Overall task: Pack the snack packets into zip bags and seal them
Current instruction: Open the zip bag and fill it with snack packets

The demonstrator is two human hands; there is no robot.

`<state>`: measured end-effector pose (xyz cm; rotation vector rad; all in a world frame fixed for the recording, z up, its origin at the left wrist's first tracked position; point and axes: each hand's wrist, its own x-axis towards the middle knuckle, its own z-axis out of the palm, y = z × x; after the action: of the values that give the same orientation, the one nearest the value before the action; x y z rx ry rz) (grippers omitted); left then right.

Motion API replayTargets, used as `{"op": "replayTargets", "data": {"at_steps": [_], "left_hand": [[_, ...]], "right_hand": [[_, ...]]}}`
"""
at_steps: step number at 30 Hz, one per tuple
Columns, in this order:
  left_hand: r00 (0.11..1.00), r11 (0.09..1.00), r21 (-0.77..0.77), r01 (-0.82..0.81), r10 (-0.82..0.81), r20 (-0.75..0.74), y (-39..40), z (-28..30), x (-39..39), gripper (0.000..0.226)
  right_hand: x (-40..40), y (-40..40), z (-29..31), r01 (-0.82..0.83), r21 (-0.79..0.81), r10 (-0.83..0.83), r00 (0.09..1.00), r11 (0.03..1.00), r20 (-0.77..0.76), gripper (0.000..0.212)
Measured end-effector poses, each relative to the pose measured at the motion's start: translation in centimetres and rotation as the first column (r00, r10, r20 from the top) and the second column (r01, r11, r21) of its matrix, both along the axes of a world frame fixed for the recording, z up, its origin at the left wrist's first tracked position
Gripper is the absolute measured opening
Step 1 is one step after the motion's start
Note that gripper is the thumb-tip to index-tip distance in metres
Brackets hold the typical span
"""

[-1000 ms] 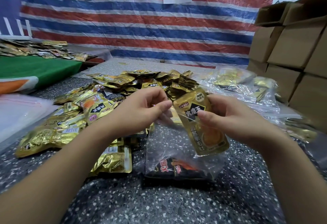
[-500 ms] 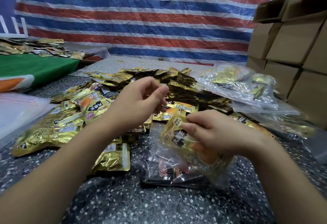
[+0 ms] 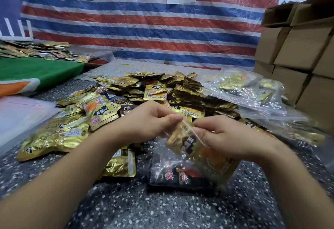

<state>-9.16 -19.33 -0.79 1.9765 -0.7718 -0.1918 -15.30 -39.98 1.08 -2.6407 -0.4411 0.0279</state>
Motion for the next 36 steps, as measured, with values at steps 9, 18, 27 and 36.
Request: {"op": "replayTargets", "data": {"at_steps": [9, 18, 27, 36], "left_hand": [[0.982, 0.904, -0.402, -0.142, 0.179, 0.057, -0.6, 0.6, -0.2, 0.035], [0.969, 0.788, -0.598, -0.146, 0.235, 0.073, -0.7, 0.9, -0.7, 0.034], [0.968, 0.653, -0.757, -0.020, 0.202, 0.148, -0.7, 2.8, -2.8, 0.028], [0.975, 0.709, -0.687, -0.159, 0.222, 0.004, -1.3, 1.6, -1.5, 0.030]], "right_hand": [[0.1, -0.5, 0.2, -0.034, 0.273, -0.098, 0.885, 0.961, 0.455, 0.048], [0.1, -0.8, 0.2, 0.033, 0.366, -0.246, 0.797, 0.930, 0.552, 0.033], [-0.5, 0.5, 1.1, -0.264, 0.678, -0.382, 0.663, 0.686, 0.644, 0.013], [0.2, -0.2, 0.9, -0.087, 0.785, -0.475, 0.754, 0.614, 0.454, 0.018]]}}
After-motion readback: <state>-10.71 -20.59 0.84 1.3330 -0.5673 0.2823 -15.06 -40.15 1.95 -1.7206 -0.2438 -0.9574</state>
